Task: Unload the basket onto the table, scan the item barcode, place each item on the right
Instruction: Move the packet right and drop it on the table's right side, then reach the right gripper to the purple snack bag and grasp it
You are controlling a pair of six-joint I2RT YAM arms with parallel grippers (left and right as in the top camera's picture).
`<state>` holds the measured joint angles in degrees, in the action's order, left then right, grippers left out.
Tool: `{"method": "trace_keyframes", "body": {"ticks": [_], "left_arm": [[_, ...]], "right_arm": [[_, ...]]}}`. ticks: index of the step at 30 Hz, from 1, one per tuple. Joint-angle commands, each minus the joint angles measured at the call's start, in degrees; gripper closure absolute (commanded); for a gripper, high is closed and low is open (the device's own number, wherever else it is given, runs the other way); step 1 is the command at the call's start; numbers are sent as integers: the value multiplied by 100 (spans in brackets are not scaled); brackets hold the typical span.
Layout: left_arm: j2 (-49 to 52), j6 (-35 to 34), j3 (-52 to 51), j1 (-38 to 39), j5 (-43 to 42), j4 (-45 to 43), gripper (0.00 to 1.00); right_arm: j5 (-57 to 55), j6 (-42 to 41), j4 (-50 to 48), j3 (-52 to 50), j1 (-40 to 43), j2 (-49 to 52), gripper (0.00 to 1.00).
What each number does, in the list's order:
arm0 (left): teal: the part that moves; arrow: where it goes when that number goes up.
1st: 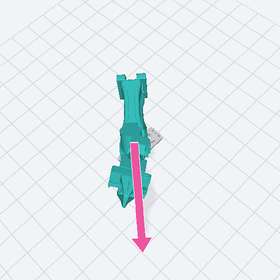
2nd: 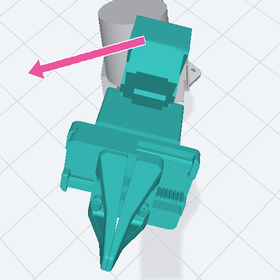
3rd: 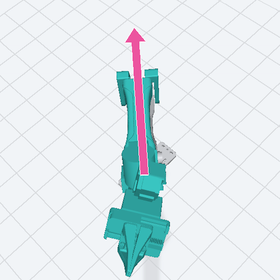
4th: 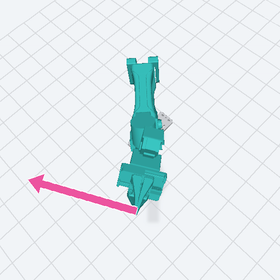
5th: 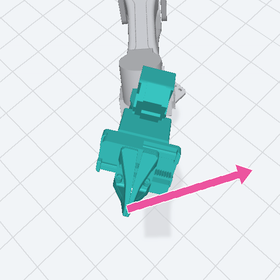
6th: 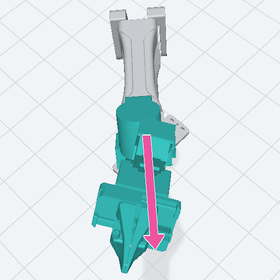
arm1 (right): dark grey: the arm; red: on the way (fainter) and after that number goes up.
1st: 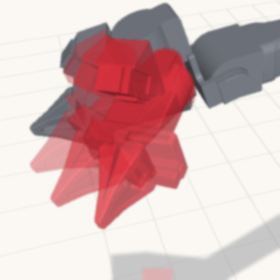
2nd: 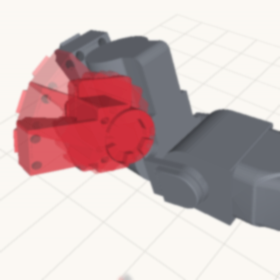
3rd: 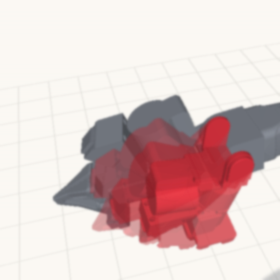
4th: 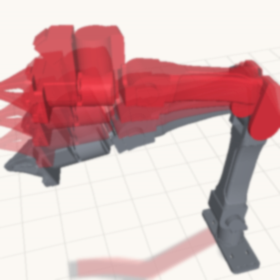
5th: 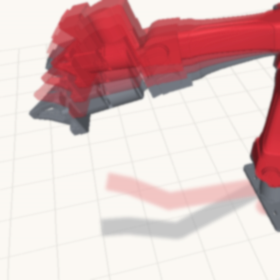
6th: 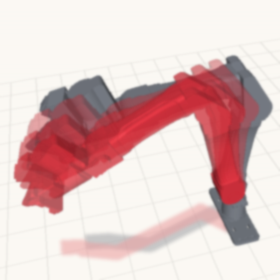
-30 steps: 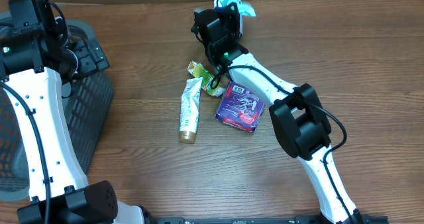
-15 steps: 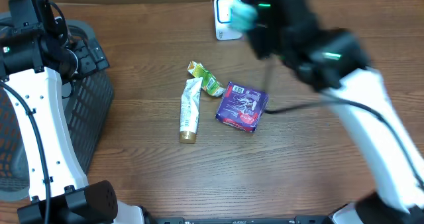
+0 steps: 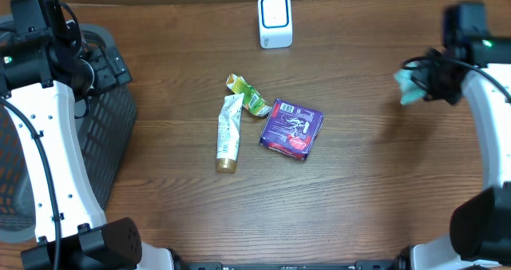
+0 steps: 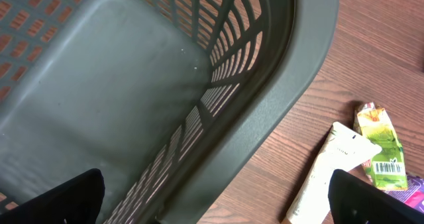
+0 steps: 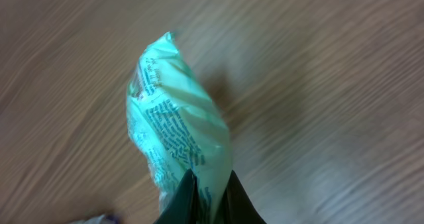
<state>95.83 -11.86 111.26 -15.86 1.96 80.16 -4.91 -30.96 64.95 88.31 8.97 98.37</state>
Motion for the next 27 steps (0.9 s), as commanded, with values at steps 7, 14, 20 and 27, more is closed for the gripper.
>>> {"method": "trace_keyframes", "body": {"ticks": [7, 14, 20, 27], "left_arm": [[28, -59, 44, -24, -26, 0, 0], [28, -59, 44, -24, -26, -2, 0], [28, -59, 44, -24, -26, -2, 0], [28, -59, 44, -24, -26, -2, 0]], "right_arm": [[496, -232, -1803, -1982, 1851, -94, 96], [1690, 507, -1700, -1919, 2297, -96, 27], [1873, 699, -304, -732, 2227, -98, 5], [3545, 1818, 254, -435, 925, -114, 5]]}}
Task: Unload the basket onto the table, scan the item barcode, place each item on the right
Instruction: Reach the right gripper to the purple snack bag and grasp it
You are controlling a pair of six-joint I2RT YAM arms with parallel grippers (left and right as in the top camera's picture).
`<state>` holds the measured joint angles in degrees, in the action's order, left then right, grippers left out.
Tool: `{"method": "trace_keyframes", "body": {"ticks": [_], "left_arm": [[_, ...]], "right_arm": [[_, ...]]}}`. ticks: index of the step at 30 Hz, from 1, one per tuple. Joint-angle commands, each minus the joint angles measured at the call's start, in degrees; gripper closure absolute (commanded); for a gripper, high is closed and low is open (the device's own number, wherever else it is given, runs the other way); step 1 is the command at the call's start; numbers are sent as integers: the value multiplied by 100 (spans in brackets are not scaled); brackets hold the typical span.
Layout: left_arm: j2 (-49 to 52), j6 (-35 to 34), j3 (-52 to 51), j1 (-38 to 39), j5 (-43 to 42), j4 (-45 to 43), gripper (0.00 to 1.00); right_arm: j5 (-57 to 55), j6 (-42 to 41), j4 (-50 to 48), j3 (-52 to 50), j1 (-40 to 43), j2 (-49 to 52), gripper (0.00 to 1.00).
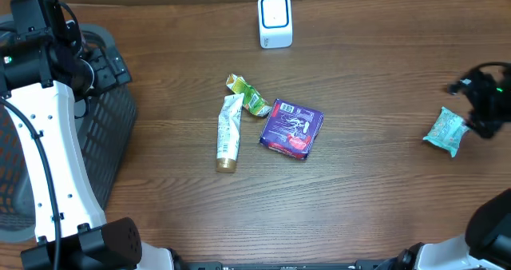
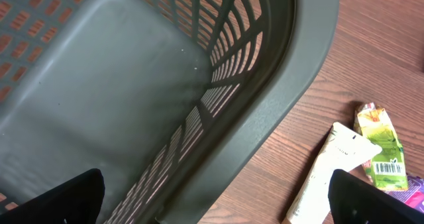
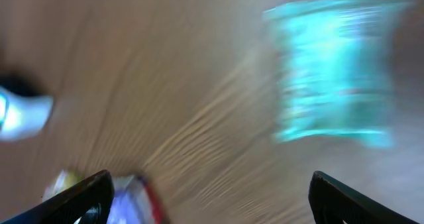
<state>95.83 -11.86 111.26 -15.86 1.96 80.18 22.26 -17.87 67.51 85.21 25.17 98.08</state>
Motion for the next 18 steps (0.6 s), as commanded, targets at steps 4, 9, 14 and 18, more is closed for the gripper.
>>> {"method": "trace_keyframes", "body": {"ticks": [4, 9, 14, 18], "left_arm": [[28, -59, 44, -24, -26, -4, 0], [28, -59, 44, -24, -26, -4, 1], [28, -59, 44, -24, -26, -4, 0], [28, -59, 44, -24, -26, -4, 0]], "right_arm": [[831, -295, -844, -1040, -1998, -83, 2], [857, -1707, -2824, -2461, -3407, -83, 1], [870, -2413, -4251, -3191, -4308, -83, 1], [463, -3213, -4824, -3532, -4647, -83, 1]]}}
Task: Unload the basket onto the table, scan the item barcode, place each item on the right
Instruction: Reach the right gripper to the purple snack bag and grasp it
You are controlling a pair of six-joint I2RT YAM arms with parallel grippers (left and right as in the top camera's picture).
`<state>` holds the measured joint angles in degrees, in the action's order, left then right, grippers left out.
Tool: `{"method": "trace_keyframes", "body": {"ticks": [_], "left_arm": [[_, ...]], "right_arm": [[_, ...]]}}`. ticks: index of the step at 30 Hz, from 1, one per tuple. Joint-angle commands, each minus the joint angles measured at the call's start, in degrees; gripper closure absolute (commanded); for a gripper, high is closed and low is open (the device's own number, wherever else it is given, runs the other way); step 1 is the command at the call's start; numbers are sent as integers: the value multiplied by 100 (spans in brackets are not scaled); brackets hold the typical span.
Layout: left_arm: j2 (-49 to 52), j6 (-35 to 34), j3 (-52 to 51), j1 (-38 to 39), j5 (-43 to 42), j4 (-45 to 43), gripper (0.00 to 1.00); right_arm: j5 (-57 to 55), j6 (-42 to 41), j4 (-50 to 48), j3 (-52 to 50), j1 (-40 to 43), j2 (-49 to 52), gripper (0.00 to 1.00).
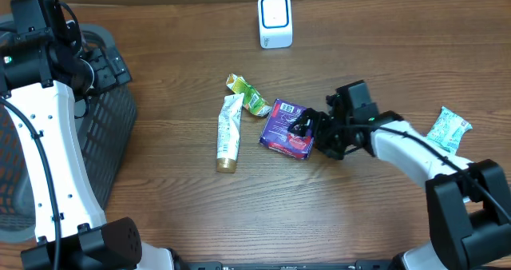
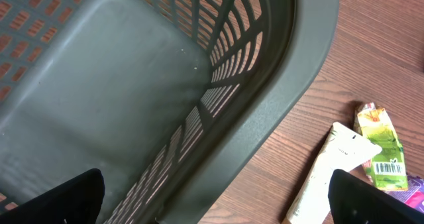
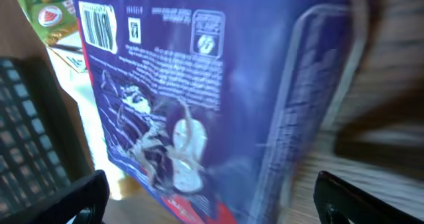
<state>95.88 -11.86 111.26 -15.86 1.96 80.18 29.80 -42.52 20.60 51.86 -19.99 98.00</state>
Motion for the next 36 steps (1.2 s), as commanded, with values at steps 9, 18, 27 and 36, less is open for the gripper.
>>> {"method": "trace_keyframes", "body": {"ticks": [9, 18, 27, 36], "left_arm": [[24, -59, 44, -24, -26, -4, 0], [24, -59, 44, -24, -26, -4, 0], [24, -59, 44, -24, -26, -4, 0], [24, -59, 44, -24, -26, -4, 0]], "right_arm": [[-737, -1777, -1014, -813, -472, -74, 25], [-407, -1399, -1038, -793, -470, -81, 61], [422, 1633, 1174, 638, -122, -522, 96], [-155, 3884, 4282, 3709, -61, -520, 96]]}}
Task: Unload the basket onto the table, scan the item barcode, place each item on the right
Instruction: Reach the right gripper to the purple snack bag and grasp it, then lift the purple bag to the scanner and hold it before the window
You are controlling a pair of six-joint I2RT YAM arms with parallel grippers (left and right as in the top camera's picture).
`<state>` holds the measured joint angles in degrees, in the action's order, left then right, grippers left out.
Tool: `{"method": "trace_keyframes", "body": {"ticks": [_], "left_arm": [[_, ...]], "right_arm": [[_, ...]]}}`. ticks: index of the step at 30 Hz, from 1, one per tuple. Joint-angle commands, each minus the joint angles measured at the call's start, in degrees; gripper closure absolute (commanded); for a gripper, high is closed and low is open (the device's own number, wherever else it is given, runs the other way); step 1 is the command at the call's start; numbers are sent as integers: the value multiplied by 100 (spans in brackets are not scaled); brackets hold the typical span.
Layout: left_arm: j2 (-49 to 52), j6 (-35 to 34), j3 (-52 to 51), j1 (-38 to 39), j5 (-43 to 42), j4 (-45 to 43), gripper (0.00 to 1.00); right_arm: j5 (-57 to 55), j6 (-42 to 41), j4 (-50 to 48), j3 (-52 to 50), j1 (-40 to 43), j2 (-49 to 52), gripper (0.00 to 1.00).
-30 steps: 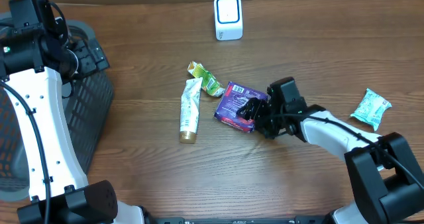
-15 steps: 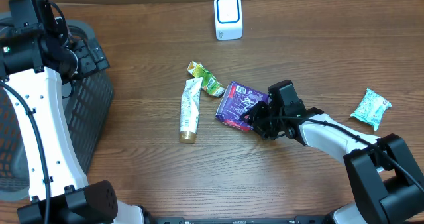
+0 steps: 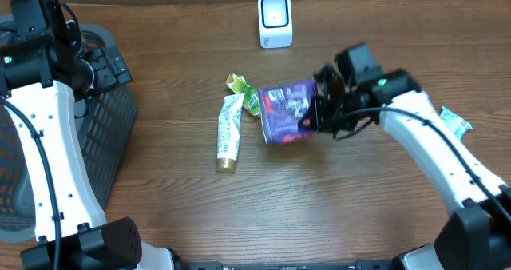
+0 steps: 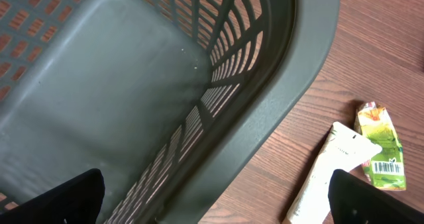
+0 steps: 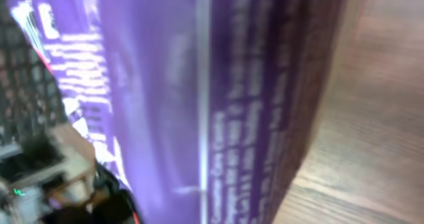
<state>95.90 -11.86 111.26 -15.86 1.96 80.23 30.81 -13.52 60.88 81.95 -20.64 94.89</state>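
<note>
My right gripper [image 3: 314,112] is shut on a purple box [image 3: 286,112], holding it tilted up off the table right of centre. The box [image 5: 199,98] fills the right wrist view, blurred, and hides the fingers. A white scanner [image 3: 275,20] stands at the far edge, beyond the box. My left gripper [image 3: 110,67] hangs open over the dark basket [image 3: 108,134] at the left. In the left wrist view the left gripper [image 4: 217,199] is empty, its fingertips [image 4: 69,199] spread wide above the basket's rim [image 4: 291,85].
A white tube [image 3: 229,132] and a green packet [image 3: 246,94] lie just left of the held box; both also show by the basket, tube [image 4: 331,168] and packet [image 4: 379,144]. A teal packet [image 3: 452,120] lies on the table at the far right.
The right gripper was open at the right edge of the purple box, which lay flat on the table. Now it is shut on the box, which is raised and tilted. The left arm has not moved.
The right gripper first held a teal packet up at the far right. Then the packet lay on the table there, released. Then the gripper stood open at the purple box in the middle, and now it holds that box up. The left arm stayed over the basket throughout.
</note>
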Motion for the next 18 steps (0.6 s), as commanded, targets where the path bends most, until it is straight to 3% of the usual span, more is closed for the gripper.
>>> {"method": "trace_keyframes", "body": {"ticks": [1, 8, 18], "left_arm": [[22, -59, 44, -24, -26, -9, 0], [22, -59, 44, -24, -26, -9, 0], [22, -59, 44, -24, -26, -9, 0]], "right_arm": [[-291, 1062, 431, 1054, 4, -210, 96], [-116, 953, 852, 2264, 4, -212, 96], [-120, 883, 953, 2306, 15, -212, 96]]}}
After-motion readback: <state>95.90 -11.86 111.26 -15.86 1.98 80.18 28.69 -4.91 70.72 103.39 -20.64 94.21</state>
